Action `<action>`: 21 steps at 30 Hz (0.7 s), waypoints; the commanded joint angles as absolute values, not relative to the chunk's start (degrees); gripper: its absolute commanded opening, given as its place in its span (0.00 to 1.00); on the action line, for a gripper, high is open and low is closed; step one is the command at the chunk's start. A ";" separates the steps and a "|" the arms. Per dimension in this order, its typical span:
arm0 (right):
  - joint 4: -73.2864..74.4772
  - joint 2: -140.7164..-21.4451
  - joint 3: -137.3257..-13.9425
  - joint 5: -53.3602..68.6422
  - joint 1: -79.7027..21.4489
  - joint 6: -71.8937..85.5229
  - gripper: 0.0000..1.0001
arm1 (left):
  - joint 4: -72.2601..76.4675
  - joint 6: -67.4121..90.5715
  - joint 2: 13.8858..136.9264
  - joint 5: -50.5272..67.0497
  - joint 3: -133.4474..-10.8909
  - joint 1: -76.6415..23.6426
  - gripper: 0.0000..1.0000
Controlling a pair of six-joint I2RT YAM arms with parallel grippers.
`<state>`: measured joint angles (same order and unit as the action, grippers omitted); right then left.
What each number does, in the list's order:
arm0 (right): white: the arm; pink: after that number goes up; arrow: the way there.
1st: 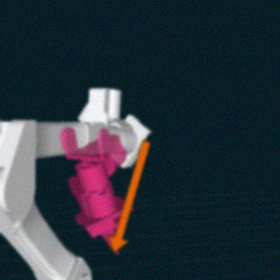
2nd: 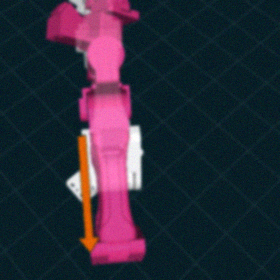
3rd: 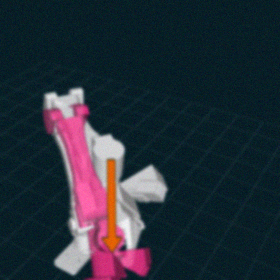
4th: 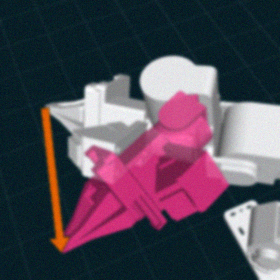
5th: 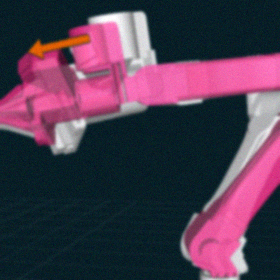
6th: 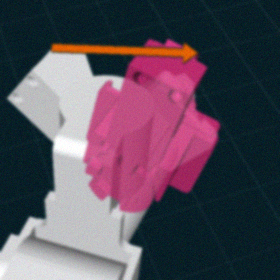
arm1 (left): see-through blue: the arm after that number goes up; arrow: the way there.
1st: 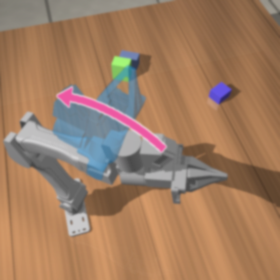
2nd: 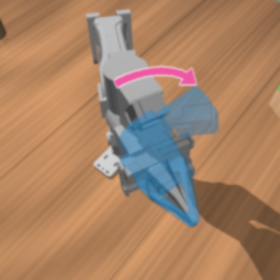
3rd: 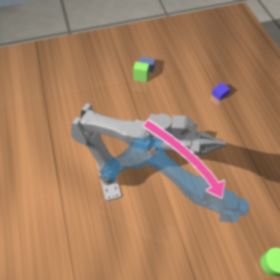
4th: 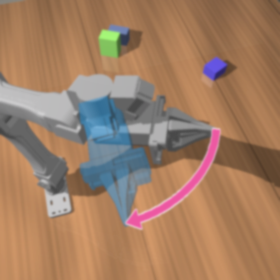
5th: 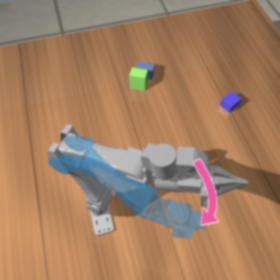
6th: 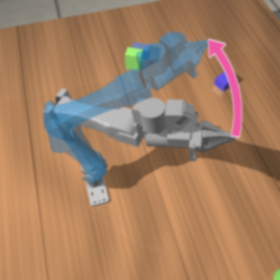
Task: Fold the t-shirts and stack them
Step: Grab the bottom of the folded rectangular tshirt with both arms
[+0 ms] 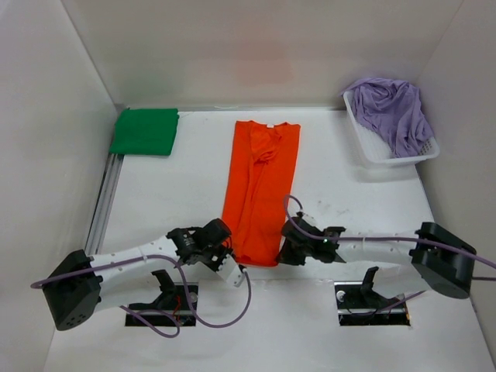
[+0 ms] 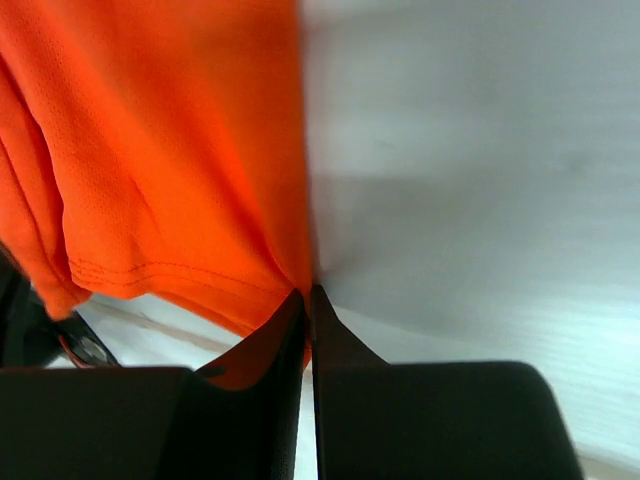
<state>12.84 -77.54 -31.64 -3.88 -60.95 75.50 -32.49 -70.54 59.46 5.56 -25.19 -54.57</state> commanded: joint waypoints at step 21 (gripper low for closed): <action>14.07 -69.78 -26.01 -2.90 -62.71 78.84 0.42 | -31.55 -73.39 62.05 5.09 -25.05 -59.54 0.42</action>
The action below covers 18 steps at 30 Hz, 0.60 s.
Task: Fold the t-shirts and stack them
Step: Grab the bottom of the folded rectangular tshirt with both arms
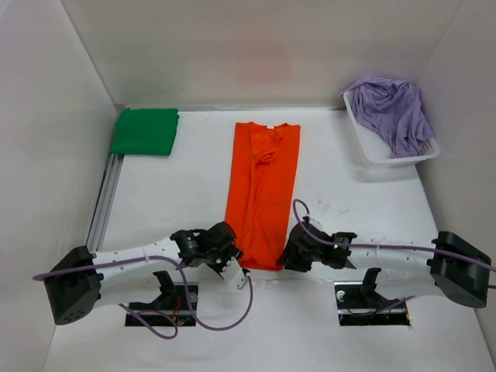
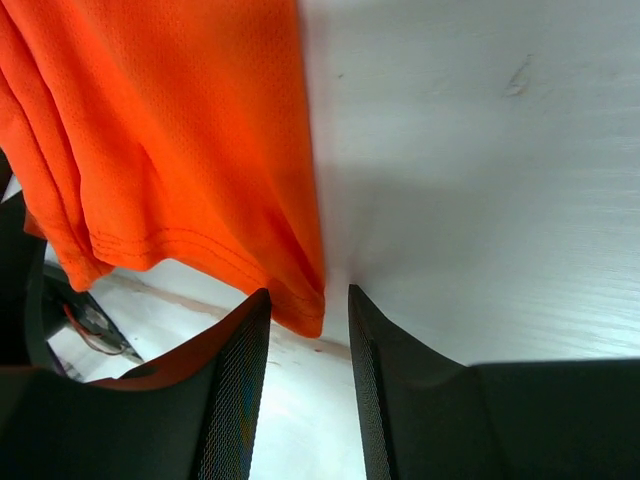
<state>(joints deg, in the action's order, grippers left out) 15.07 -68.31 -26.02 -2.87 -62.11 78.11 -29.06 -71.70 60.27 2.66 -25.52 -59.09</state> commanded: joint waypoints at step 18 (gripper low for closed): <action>8.00 -73.56 -25.75 -0.44 -63.68 78.93 0.28 | -43.52 -73.30 70.05 5.89 -31.65 -61.56 0.45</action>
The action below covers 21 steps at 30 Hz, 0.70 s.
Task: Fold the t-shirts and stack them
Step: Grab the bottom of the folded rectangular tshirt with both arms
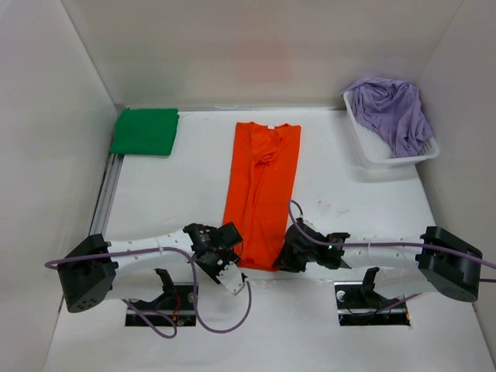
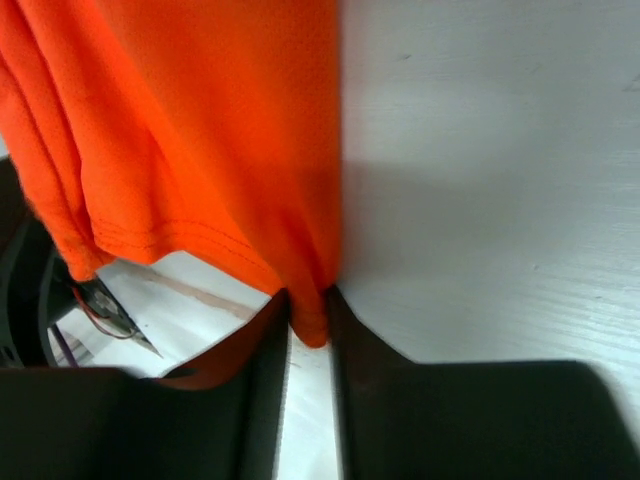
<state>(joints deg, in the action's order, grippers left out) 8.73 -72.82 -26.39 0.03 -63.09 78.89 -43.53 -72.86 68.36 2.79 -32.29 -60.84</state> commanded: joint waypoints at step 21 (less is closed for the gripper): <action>24.52 -61.86 -40.41 8.60 -35.93 52.59 0.00 | -47.37 -57.57 83.83 17.05 -65.71 -37.06 0.00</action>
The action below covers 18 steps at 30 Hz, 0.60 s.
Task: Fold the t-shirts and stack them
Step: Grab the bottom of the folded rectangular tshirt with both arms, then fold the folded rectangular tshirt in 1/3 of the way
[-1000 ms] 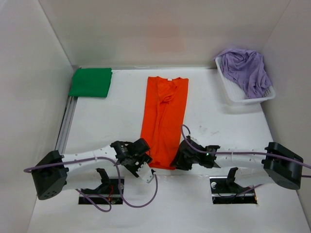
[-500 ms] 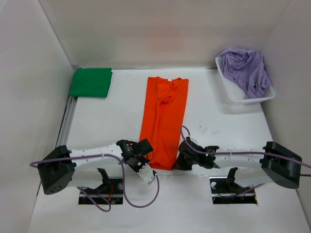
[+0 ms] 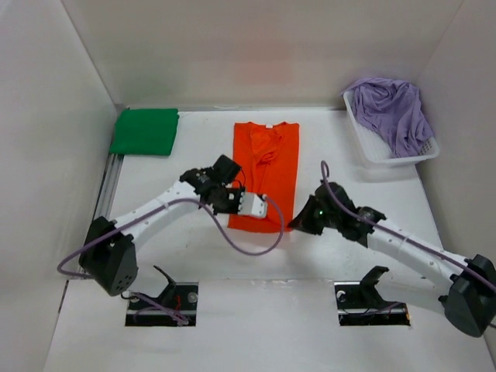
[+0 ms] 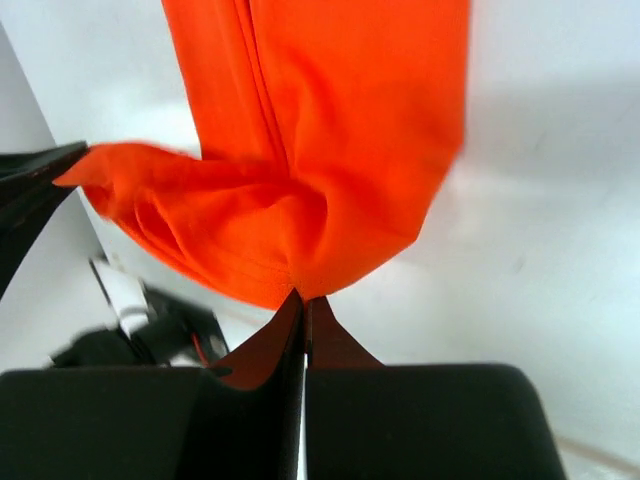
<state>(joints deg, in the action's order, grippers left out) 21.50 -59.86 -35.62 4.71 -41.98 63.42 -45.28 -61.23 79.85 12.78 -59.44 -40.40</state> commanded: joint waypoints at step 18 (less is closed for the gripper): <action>23.99 -99.30 -74.43 17.49 -16.92 33.84 0.01 | -43.42 -51.50 111.44 9.50 -94.30 -28.43 0.04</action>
<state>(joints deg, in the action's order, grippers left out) 23.66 -96.64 -70.39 15.75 -17.76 36.80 -45.63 -53.76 110.52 11.11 -91.68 -28.91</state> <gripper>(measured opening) 0.011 0.045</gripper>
